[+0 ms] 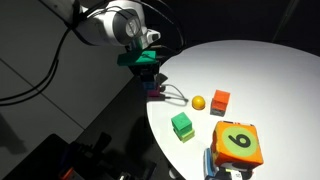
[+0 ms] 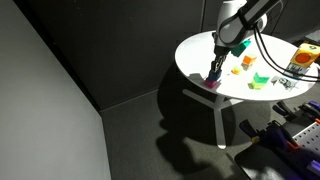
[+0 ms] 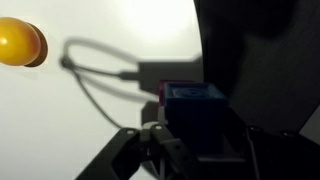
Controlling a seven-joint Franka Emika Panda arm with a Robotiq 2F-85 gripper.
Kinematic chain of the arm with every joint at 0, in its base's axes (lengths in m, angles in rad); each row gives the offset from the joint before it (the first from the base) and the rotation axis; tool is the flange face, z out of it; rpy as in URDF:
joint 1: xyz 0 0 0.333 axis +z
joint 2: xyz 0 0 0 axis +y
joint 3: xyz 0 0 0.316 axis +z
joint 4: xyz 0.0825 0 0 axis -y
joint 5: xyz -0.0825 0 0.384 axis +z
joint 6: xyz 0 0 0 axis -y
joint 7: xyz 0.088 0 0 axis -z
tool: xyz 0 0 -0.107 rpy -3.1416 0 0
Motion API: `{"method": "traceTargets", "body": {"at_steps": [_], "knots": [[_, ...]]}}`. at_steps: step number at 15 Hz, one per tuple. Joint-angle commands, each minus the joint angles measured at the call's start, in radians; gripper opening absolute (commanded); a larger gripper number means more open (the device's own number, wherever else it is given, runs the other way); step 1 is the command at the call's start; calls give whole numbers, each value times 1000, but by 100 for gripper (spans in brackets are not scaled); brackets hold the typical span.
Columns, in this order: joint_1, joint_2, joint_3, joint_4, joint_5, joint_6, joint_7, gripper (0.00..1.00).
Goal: Put the blue block onto the pink block then move the green block next to it
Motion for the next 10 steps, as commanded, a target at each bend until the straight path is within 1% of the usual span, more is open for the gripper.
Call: {"method": "traceTargets", "body": {"at_steps": [1,6,7,10], "knots": [[-11,0,10,2,-9,-3,6,56],[-11,0,10,2,-9,-3,6,56],[-11,0,10,2,-9,-3,6,31],[-13,5,11,12,-6,-10,5,31]]}}
